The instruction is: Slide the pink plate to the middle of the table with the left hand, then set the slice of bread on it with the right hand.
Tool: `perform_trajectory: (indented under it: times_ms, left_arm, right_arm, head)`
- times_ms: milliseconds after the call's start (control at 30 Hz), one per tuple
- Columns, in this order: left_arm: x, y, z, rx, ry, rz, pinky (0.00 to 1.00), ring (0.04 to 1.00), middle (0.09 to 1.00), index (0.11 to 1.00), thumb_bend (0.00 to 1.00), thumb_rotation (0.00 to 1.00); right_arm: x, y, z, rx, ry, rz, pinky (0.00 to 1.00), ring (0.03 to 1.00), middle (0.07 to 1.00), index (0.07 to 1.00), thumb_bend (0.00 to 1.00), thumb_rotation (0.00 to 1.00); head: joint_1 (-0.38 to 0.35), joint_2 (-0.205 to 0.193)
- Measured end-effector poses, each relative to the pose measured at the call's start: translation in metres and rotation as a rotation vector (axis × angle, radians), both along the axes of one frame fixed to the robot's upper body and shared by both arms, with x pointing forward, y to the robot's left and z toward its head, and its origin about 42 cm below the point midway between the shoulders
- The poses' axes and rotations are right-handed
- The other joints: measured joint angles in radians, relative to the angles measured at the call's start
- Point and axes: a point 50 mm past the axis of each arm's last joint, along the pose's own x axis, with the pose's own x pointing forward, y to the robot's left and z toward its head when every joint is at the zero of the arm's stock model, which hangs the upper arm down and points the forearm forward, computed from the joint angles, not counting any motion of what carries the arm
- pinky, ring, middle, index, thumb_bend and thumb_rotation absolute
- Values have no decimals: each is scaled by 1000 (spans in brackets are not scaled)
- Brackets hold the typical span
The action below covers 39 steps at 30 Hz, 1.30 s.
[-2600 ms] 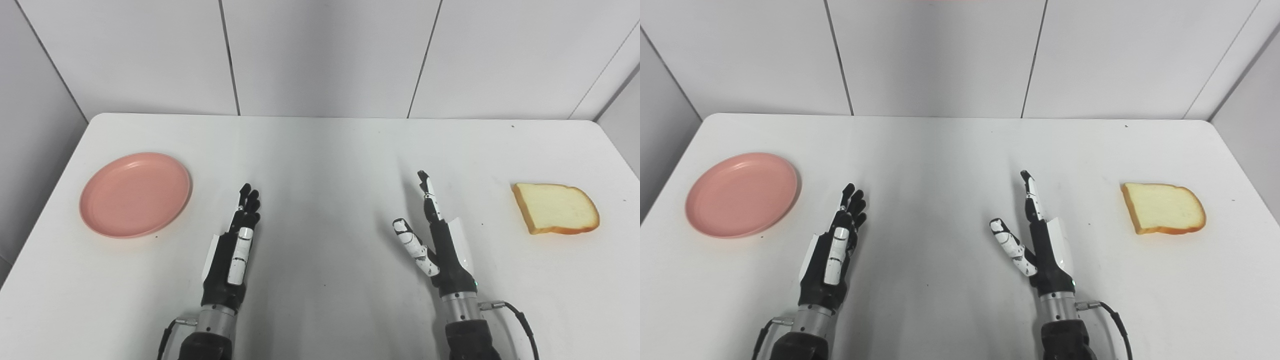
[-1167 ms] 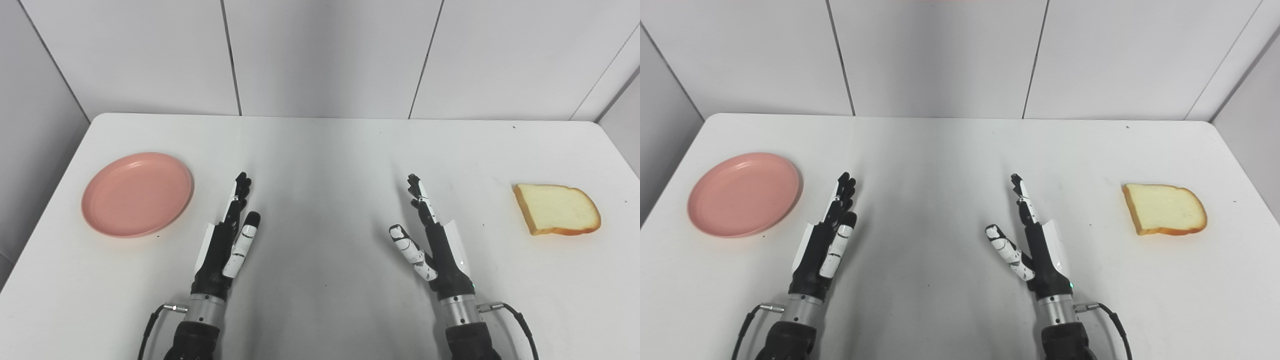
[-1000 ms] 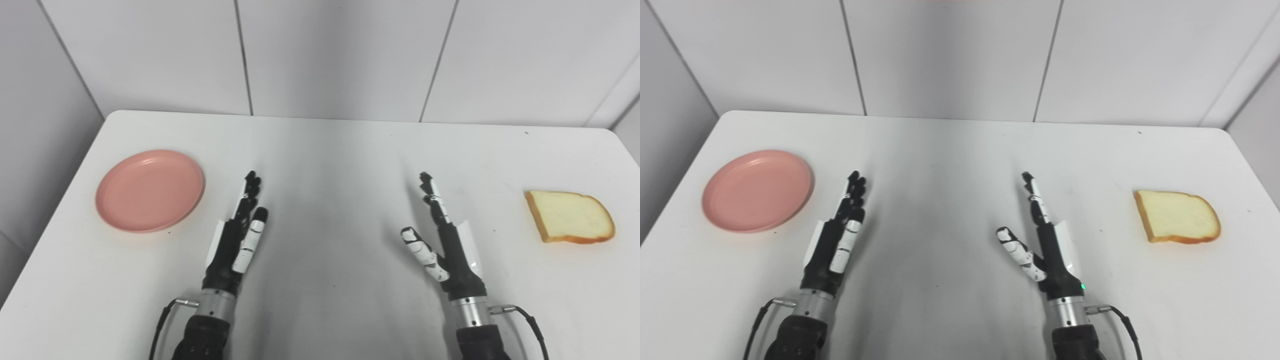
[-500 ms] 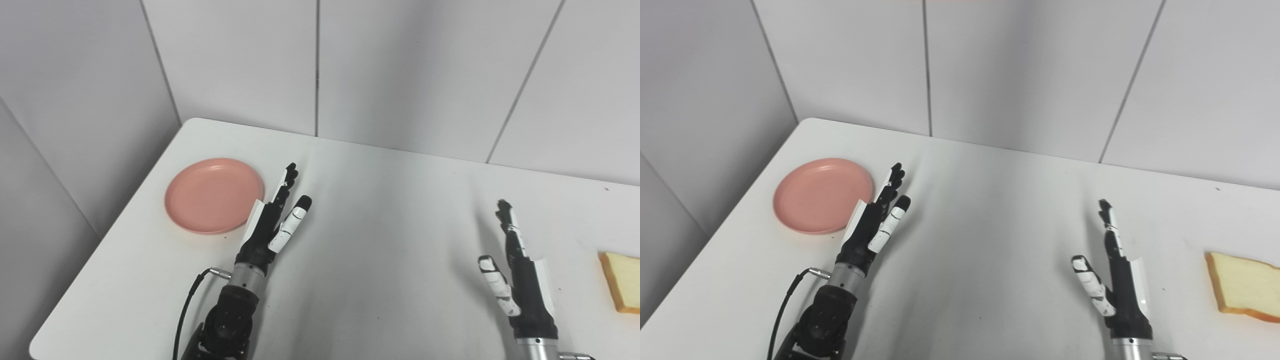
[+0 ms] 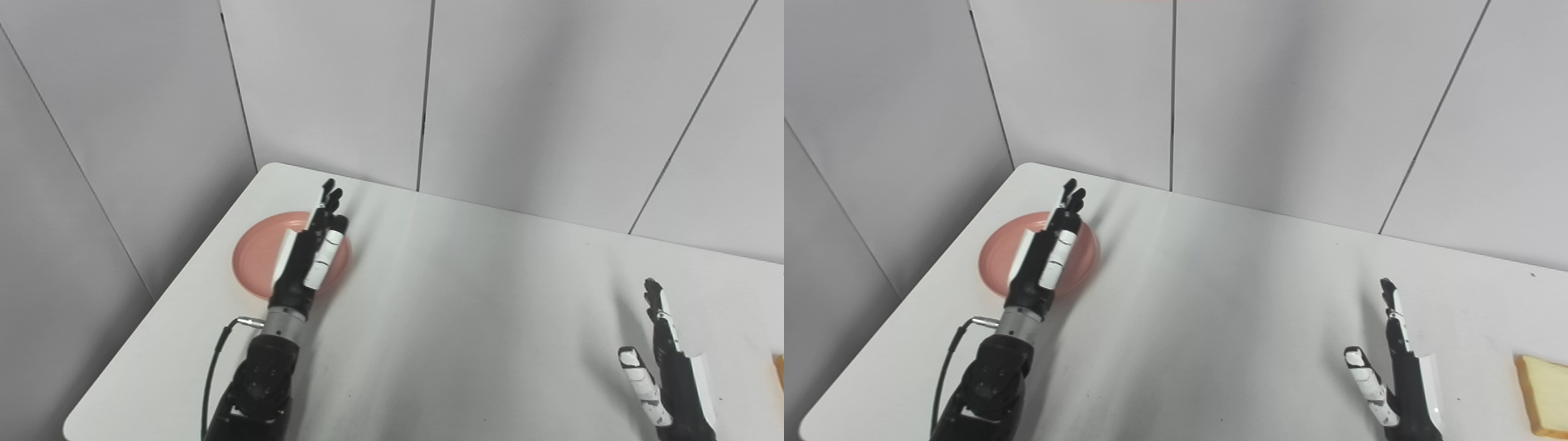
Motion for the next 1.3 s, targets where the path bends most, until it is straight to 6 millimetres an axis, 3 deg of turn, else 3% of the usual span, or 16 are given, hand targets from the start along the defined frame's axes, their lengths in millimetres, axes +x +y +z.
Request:
perform_trajectory:
  times_ms: [367,500,567,700,967,1133,1300]
  left_arm:
    - [15,55,31,-135,-114,132,840,828,832,817,822,1000]
    - [22,75,36,-155,-125,210,751,758,764,761,849,1000]
    - [22,80,31,-166,-111,243,747,747,753,750,864,1000]
    - [22,91,18,-183,-71,298,748,734,734,735,854,1000]
    - [20,122,19,-169,-74,379,696,706,719,718,862,1000]
    - [18,131,20,-162,-76,408,710,721,735,721,818,1000]
    - [16,138,7,-198,-35,402,735,750,754,740,829,1000]
  right_arm:
    - [0,-1,0,13,0,15,1000,997,987,994,675,1000]
    - [1,-2,0,13,2,17,1000,982,976,987,701,1000]
    - [1,-3,-1,15,4,19,1000,983,978,987,694,1000]
    - [3,-3,-2,23,10,19,894,949,963,967,667,1000]
    - [6,-6,-2,37,15,11,907,957,969,960,624,1000]
    - [6,-7,-2,33,13,9,917,960,970,966,624,1000]
    - [7,-6,-2,35,11,8,932,968,976,970,646,1000]
  head:
    - [11,-5]
    - [26,-5]
    - [37,-6]
    - [52,-22]
    - [60,-35]
    - [64,-38]
    - [64,-38]
